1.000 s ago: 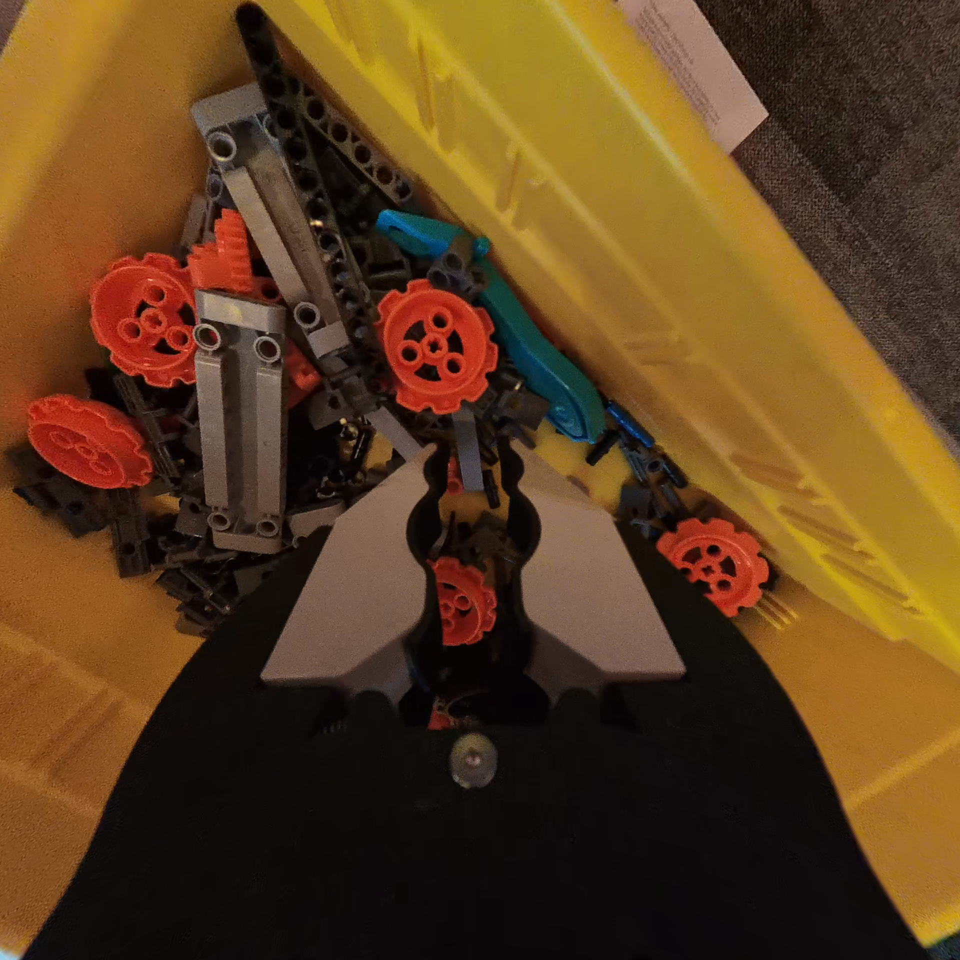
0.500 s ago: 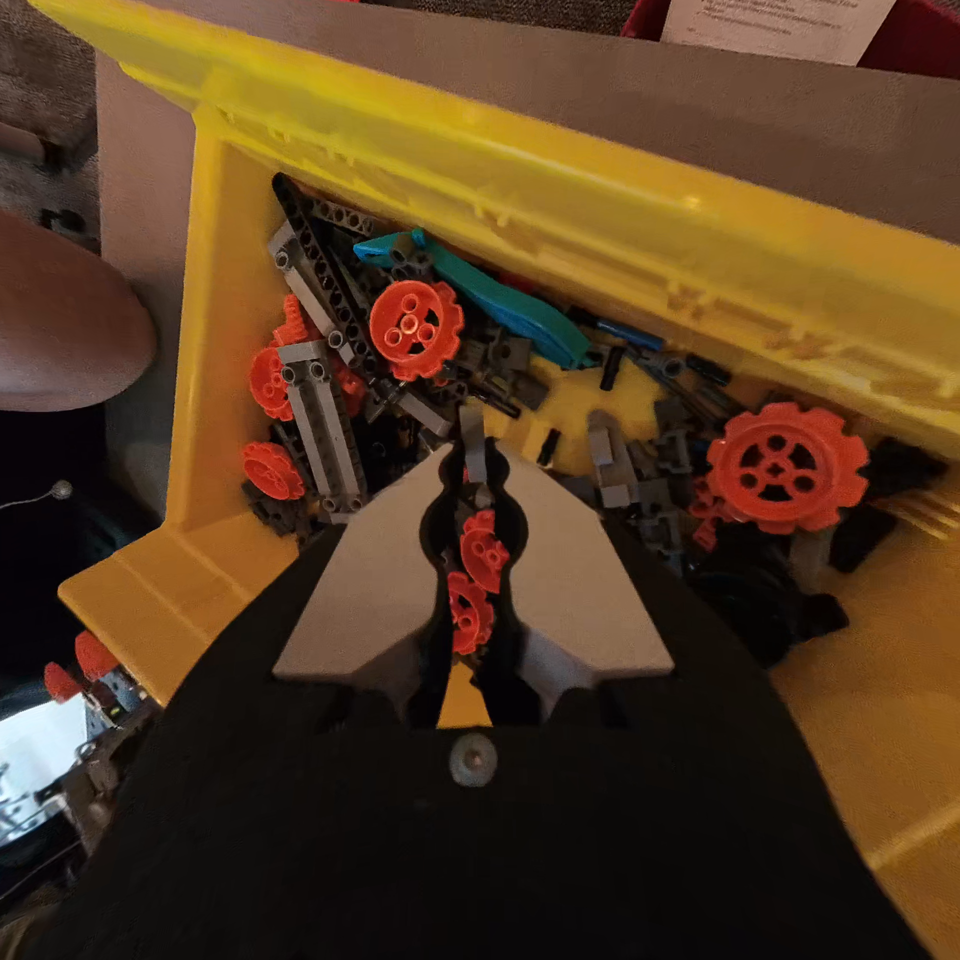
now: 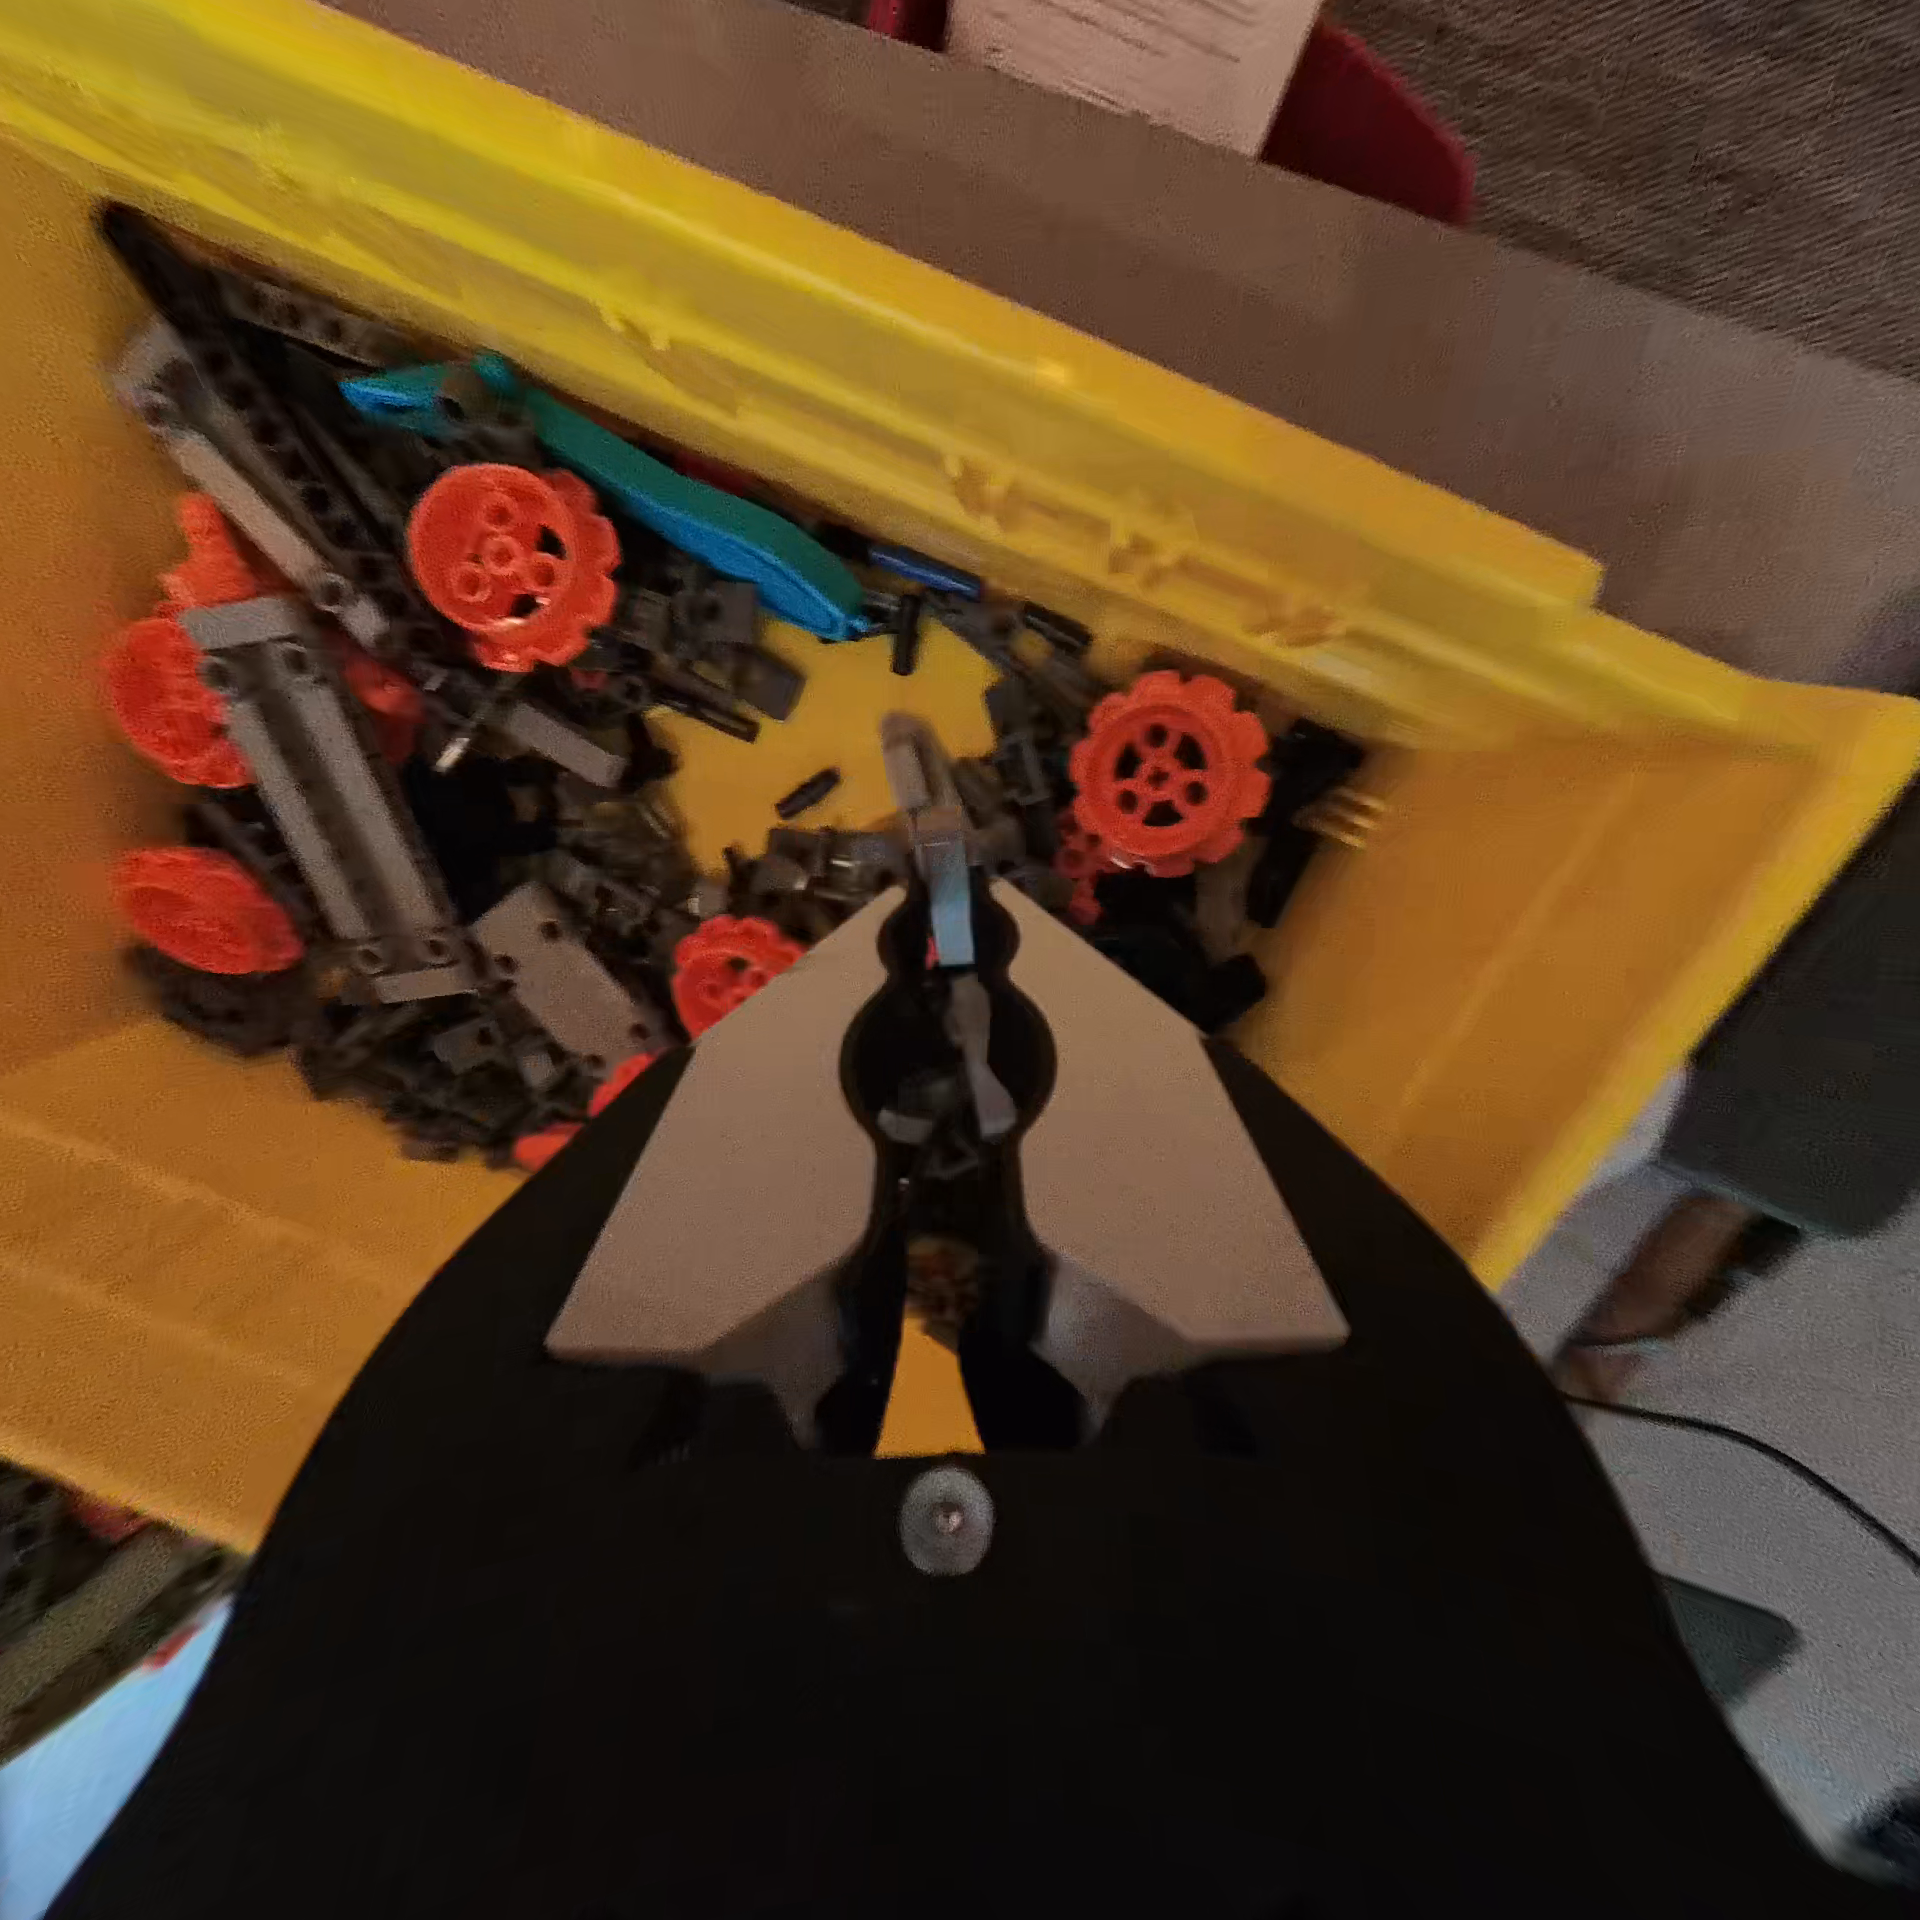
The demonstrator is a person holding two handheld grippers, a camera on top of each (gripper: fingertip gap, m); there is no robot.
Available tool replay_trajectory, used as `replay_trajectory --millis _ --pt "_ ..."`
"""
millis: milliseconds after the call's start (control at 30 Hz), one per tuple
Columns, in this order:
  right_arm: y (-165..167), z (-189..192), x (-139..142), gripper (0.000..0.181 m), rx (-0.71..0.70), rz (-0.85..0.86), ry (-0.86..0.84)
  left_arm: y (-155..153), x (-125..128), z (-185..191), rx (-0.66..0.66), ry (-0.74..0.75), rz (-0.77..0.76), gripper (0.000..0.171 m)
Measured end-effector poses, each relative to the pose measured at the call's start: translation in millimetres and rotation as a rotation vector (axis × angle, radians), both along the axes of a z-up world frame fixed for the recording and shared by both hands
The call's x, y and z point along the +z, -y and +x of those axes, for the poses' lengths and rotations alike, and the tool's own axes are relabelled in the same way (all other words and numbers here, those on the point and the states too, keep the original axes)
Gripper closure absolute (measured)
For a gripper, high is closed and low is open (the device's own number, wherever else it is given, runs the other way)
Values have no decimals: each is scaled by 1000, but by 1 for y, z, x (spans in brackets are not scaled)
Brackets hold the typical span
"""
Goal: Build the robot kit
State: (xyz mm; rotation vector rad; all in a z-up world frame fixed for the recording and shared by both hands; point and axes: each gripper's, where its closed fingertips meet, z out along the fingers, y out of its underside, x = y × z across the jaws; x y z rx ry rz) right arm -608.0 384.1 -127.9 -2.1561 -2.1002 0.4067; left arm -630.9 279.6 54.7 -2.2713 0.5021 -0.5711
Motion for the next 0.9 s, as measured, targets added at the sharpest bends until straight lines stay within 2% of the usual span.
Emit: replay_trajectory --millis 67,133,333,433,500,600,733,800,900 --pt "-24 3 3 173 32 200 16 0 0 0 0 0 0 145" --pt "-35 2 7 170 70 325 15 0 0 1 -2 -2 0 145" --pt "-43 1 10 160 0 338 7 1 -1 1 -3 -4 -2 145" --pt "-13 -10 14 157 65 219 -73 1 0 1 -4 -2 -2 145" --pt "24 -13 13 155 180 107 -109 1 0 1 -4 -2 -2 145" --pt "62 -14 0 156 339 71 -108 1 -1 2 -5 -2 -3 145" --pt "85 -17 -23 156 464 84 -70 1 -1 3 -9 -10 -2 145" --pt "92 -22 -30 155 467 68 -82 2 -1 4 -15 -9 -3 145" --pt "91 -22 -34 168 445 41 -72 2 -2 5 -19 -9 -8 145"
